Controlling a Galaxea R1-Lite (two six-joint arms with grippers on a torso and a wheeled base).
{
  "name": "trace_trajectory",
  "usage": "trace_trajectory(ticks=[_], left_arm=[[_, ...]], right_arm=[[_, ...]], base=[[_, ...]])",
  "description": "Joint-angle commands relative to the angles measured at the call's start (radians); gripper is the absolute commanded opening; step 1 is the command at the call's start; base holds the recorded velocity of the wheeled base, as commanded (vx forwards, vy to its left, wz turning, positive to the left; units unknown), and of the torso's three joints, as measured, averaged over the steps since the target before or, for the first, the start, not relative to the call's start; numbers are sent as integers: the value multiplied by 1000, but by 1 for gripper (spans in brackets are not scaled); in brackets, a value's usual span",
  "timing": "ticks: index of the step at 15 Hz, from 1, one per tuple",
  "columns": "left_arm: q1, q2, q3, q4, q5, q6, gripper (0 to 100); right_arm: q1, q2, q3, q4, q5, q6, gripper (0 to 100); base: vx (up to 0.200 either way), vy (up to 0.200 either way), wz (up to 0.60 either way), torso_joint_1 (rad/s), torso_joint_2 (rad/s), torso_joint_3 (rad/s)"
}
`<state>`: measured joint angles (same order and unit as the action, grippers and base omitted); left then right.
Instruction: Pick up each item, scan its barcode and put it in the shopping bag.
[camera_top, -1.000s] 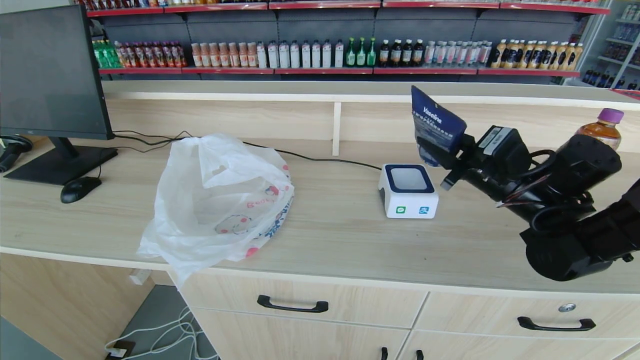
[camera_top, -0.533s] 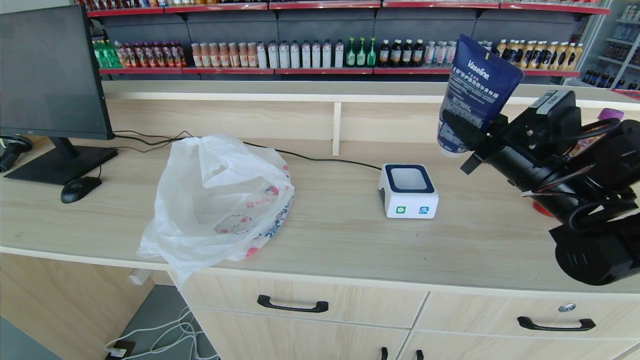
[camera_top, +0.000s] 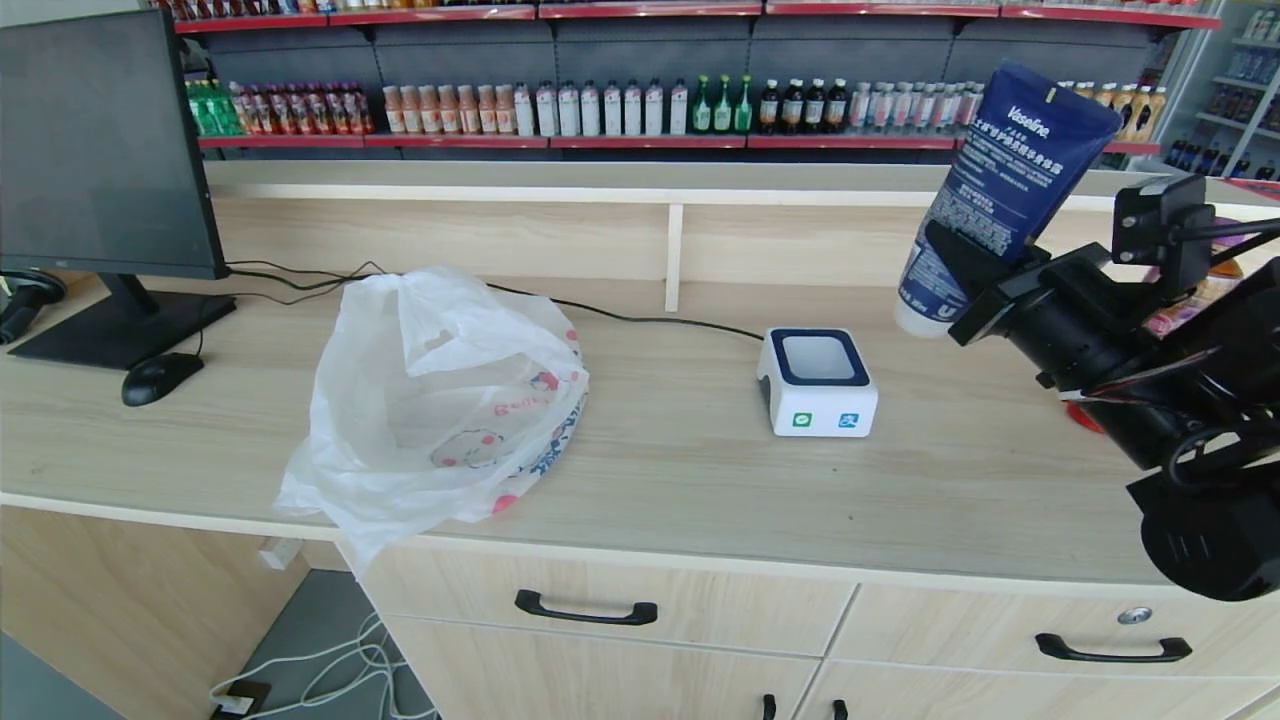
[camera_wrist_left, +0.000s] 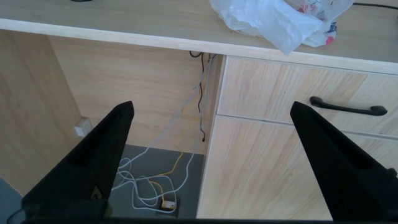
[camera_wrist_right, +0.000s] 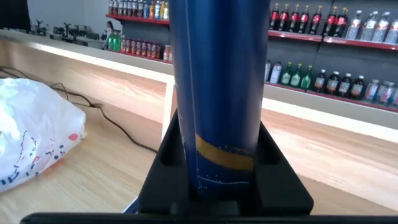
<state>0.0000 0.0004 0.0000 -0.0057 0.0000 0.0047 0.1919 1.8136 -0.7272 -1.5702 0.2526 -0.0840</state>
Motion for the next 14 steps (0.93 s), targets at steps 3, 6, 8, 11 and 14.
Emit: trace_trajectory(ticks=[3, 6, 8, 11, 14], left_arm=[[0, 0, 0, 0, 0, -2, 100], [0, 0, 0, 0, 0, 0, 100], [0, 0, 0, 1, 0, 1, 100], [0, 0, 0, 0, 0, 1, 100], [0, 0, 0, 0, 0, 0, 100]], right_arm=[[-5, -28, 88, -1, 1, 10, 0], [-5, -27, 100, -1, 1, 20, 0], [-5, -23, 98, -1, 1, 20, 0], [-5, -25, 100, -1, 1, 21, 0], [-8, -25, 100, -1, 1, 21, 0]], base=[[-200, 0, 0, 7, 5, 4], [-133, 0, 0, -6, -3, 2], [0, 0, 0, 0, 0, 0], [0, 133, 0, 10, 6, -3], [0, 200, 0, 2, 6, 2]])
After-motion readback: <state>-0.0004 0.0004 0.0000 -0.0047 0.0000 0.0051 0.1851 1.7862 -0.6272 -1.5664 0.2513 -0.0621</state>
